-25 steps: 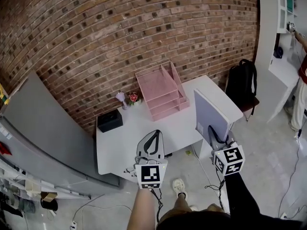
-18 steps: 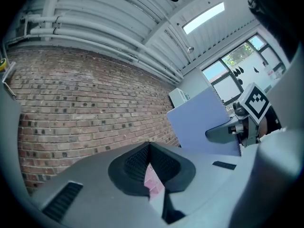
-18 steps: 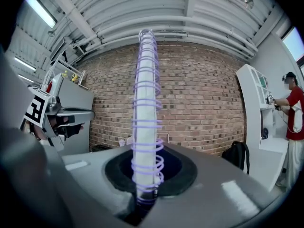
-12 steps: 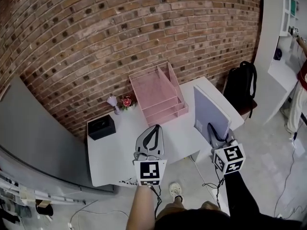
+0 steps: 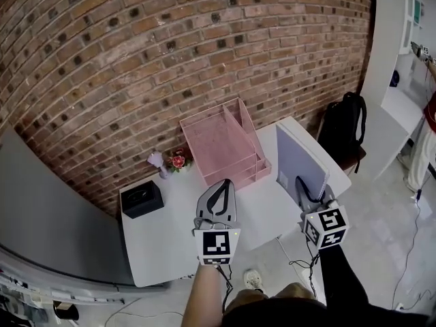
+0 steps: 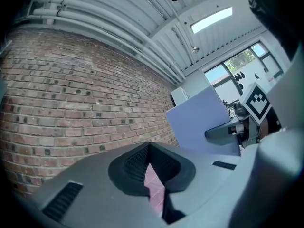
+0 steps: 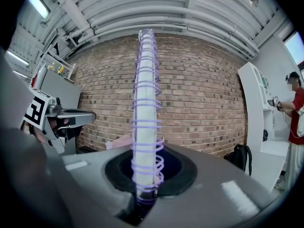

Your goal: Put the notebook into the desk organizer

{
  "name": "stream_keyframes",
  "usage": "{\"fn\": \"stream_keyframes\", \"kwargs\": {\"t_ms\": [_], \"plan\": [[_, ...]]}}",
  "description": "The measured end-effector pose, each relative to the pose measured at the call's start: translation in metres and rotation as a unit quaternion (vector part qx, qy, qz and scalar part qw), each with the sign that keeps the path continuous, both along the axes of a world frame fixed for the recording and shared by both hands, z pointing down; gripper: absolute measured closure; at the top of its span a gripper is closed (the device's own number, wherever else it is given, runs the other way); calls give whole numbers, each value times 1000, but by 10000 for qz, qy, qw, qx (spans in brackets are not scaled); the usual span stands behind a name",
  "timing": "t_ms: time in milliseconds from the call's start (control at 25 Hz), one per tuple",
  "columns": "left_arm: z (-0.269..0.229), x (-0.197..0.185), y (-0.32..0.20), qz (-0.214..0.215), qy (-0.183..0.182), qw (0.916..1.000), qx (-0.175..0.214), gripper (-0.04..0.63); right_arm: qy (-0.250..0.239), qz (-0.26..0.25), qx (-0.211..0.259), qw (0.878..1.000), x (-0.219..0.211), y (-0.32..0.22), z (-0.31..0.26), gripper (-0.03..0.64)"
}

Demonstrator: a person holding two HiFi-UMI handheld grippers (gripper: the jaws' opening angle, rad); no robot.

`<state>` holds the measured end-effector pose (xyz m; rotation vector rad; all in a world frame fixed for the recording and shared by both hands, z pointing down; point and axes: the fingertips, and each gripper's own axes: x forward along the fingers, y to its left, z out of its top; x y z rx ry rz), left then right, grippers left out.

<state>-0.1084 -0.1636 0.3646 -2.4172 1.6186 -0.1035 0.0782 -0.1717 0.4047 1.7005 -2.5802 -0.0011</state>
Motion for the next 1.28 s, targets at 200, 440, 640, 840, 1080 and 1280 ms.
{"fn": "stream_keyframes", "kwargs": {"t_ms": [200, 440, 640, 840, 1080, 1280], "plan": [[3, -4, -31, 115, 52, 9999, -18, 588, 95, 91, 14, 9999, -6, -28, 3, 586], [2, -9, -66, 199, 60, 9998, -7, 588, 15, 168, 21, 9999, -14, -61, 2, 586], [6, -11, -84, 234, 38, 9997, -33, 588, -24, 198, -13, 9998, -18, -77, 7, 586], [7, -15, -95, 243, 36, 9997, -50, 588, -72, 233, -46, 9997, -23, -90, 10, 586], [3, -20, -103, 211, 35, 9998, -22, 588, -26, 177, -19, 9998, -31, -102, 6, 586], [3, -22, -111, 176, 92, 9998, -22, 588, 45, 131, 20, 9999, -34, -110, 0, 586]]}}
